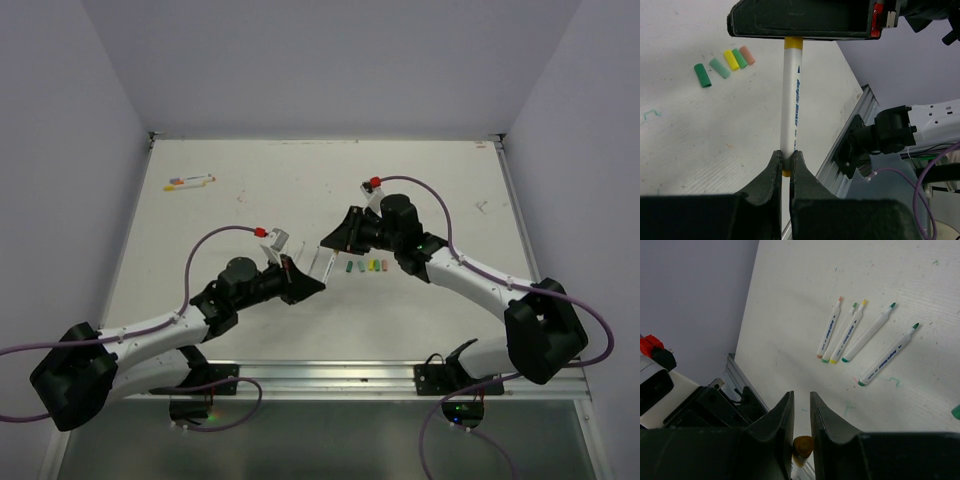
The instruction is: Open the pen caps
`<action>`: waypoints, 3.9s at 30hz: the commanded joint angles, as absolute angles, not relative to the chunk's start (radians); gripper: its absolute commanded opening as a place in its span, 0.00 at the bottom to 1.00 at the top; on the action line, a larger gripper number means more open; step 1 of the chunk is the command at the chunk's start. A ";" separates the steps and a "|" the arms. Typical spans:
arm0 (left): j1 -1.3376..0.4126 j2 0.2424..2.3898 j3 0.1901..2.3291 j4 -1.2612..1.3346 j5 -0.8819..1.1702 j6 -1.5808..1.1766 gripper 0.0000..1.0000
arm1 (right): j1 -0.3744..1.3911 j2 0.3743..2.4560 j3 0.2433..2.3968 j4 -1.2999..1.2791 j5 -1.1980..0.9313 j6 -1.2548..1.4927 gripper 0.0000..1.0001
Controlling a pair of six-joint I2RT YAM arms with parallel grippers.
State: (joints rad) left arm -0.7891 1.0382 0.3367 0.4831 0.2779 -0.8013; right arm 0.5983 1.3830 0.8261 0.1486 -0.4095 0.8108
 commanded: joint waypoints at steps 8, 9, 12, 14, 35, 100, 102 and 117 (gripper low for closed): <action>-0.805 1.049 0.393 0.542 0.293 -0.821 0.00 | 0.609 1.394 0.810 0.209 -0.403 0.827 0.00; -0.805 1.051 0.394 0.541 0.293 -0.821 0.00 | 0.609 1.393 0.808 0.209 -0.406 0.828 0.00; -0.805 1.055 0.396 0.551 0.311 -0.821 0.16 | 0.609 1.385 0.804 0.215 -0.413 0.839 0.00; -0.805 1.058 0.396 0.558 0.321 -0.819 0.37 | 0.609 1.379 0.801 0.218 -0.423 0.847 0.00; -0.805 1.187 0.434 0.693 0.411 -0.833 0.16 | 0.609 1.339 0.755 0.336 -0.543 0.927 0.00; -1.060 0.696 0.532 -0.130 -0.407 -0.841 0.00 | 0.646 1.118 0.595 0.322 -0.392 0.810 0.00; -1.061 0.695 0.520 -0.179 -0.469 -0.854 0.00 | 0.644 1.076 0.665 0.160 -0.208 0.743 0.00; -1.051 0.790 0.586 -0.354 -0.686 -0.887 0.00 | 0.491 1.210 0.890 -0.349 0.048 0.663 0.00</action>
